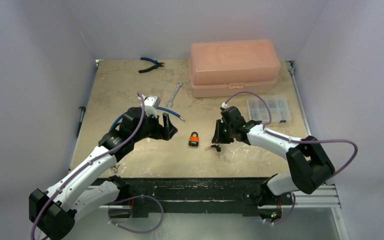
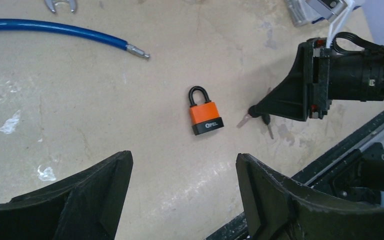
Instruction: Unlock with the key
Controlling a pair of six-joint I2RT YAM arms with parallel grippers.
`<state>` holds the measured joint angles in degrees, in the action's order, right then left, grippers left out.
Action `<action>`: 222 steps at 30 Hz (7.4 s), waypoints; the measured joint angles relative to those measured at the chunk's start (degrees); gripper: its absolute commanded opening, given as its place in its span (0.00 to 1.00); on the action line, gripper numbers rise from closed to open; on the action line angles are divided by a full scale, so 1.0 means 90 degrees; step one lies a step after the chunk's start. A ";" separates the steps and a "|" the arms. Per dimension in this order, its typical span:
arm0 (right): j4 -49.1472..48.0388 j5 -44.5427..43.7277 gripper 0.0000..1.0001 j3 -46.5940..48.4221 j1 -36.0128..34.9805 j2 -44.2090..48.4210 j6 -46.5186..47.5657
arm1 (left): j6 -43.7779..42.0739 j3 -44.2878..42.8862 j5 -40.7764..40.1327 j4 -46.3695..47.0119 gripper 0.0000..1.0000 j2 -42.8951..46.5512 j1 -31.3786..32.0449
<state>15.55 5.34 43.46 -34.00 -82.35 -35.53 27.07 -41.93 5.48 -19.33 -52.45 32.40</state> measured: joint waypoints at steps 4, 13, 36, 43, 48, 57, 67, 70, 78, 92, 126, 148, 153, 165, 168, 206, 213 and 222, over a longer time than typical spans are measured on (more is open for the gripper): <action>0.0078 0.0041 0.53 0.0000 -0.0039 -0.0180 0.0097 | -0.0136 -0.0109 -0.0265 -0.0182 0.80 -0.0083 0.0000; 0.0738 -0.0238 0.80 0.0153 -0.0068 0.0223 0.0260 | -0.0418 -0.0228 -0.0542 -0.0527 0.80 0.0187 0.0000; 0.1326 -0.1035 0.60 0.0413 -0.0534 -0.0406 0.0874 | -0.0646 -0.0226 -0.0687 -0.0797 0.80 0.0510 0.0000; 0.1375 -0.1367 0.60 0.0602 -0.0741 -0.0648 0.0906 | -0.0656 -0.0226 -0.0687 -0.0865 0.80 0.0464 0.0000; 0.1384 -0.1496 0.59 0.0697 -0.0775 -0.0765 0.0908 | -0.0658 -0.0226 -0.0687 -0.0896 0.80 0.0464 0.0000; 0.1513 -0.1860 0.58 0.1018 -0.0947 -0.0988 0.0959 | -0.0661 -0.0226 -0.0687 -0.0908 0.80 0.0452 0.0000; 0.1496 -0.1870 0.36 0.1018 -0.1115 -0.1158 0.0940 | -0.0748 -0.0226 -0.0690 -0.0911 0.80 0.0447 0.0000; 0.1479 -0.1870 0.30 0.1018 -0.1178 -0.1158 0.0906 | -0.0748 -0.0226 -0.0690 -0.0913 0.80 0.0447 0.0000; 0.1469 -0.1880 0.05 0.1018 -0.1212 -0.1166 0.0903 | -0.0748 -0.0226 -0.0709 -0.0937 0.80 0.0447 0.0000; 0.1452 -0.1494 0.00 0.0918 -0.1236 -0.0444 0.0908 | -0.0750 -0.0226 -0.0306 -0.0865 0.80 0.0481 0.0000; -0.0933 0.3135 0.00 0.0423 -0.1265 0.2130 0.0423 | -0.0245 -0.0182 0.3636 0.1384 0.55 0.0874 0.0000; 0.0427 0.0602 0.78 0.0556 -0.2795 0.0998 0.0447 | -0.0636 -0.0437 0.0238 -0.0668 0.68 0.0833 0.0005; 0.0838 -0.0342 0.78 0.0707 -0.3640 0.0495 0.0219 | -0.0729 -0.0444 -0.1328 -0.1110 0.69 0.1049 0.0005; 0.1401 -0.1809 0.63 0.1987 -0.4665 -0.1486 -0.0335 | -0.0561 -0.0447 -0.3169 -0.1491 0.71 0.2052 0.0005; 0.1523 -0.2035 0.61 0.2188 -0.4680 -0.1785 -0.0393 | -0.0556 -0.0447 -0.3286 -0.1498 0.71 0.2064 0.0005; 0.1071 -0.2720 0.00 0.1843 -0.4721 -0.2001 -0.0617 | -0.0578 -0.0447 -0.3007 -0.1562 0.71 0.2222 0.0005; 0.1039 -0.3041 0.00 0.1265 -0.4714 -0.1358 -0.0539 | -0.0641 -0.0444 -0.2361 -0.1309 0.70 0.2278 0.0005; 0.0784 -0.3322 0.00 0.0566 -0.4490 0.0160 -0.0505 | -0.0750 -0.0425 -0.1525 -0.1083 0.68 0.2237 0.0005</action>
<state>22.61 -24.56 48.56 -74.41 -80.90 -40.07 20.32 -45.76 -8.25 -29.08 -32.32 32.45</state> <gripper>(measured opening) 0.028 0.682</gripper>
